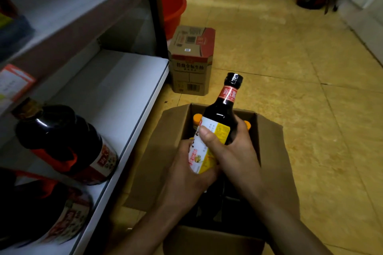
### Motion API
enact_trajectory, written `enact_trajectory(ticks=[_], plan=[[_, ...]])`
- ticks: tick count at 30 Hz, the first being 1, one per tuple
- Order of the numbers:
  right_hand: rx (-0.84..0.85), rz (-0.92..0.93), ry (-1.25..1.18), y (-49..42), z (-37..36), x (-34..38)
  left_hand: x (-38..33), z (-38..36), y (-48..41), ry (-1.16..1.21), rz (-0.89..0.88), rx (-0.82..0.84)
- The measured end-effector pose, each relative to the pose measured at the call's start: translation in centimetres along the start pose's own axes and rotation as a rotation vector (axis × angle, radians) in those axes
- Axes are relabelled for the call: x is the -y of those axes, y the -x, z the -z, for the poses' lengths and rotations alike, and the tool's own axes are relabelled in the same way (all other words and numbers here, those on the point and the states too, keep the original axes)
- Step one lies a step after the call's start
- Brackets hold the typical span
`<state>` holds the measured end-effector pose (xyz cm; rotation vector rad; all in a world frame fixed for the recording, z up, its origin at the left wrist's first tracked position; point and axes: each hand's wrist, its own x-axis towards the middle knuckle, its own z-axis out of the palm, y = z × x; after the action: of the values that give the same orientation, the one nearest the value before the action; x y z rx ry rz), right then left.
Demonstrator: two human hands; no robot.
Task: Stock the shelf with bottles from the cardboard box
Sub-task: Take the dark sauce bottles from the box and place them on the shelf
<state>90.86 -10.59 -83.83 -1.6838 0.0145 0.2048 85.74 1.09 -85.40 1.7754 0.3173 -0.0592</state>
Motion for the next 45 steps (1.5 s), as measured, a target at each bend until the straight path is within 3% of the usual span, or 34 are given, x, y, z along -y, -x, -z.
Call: enact_trajectory(ticks=[4,10,15,21,25,30,45], plan=[[-0.027,-0.103,-0.253,-0.5,0.4,0.4,-0.4,0.6,0.0,0.014,0.028,0.097],[0.083,-0.072,-0.434,-0.6,0.4,0.5,-0.9,2.2,-0.7,0.236,0.151,0.390],[0.183,-0.080,-0.508,-0.7,1.0,0.7,-0.8,2.5,-0.7,0.373,0.241,0.487],[0.260,0.029,-0.288,-0.5,1.5,1.0,-0.6,1.5,0.4,0.302,0.082,0.305],[0.287,0.060,-0.052,-0.1,1.0,0.8,-0.4,1.0,-0.1,0.350,0.108,0.156],[0.336,0.067,0.016,-0.1,0.4,-0.2,0.0,0.6,-0.9,0.290,0.101,-0.014],[0.244,0.029,0.002,-1.7,0.8,-1.0,1.3,0.1,-2.5,0.221,0.060,0.049]])
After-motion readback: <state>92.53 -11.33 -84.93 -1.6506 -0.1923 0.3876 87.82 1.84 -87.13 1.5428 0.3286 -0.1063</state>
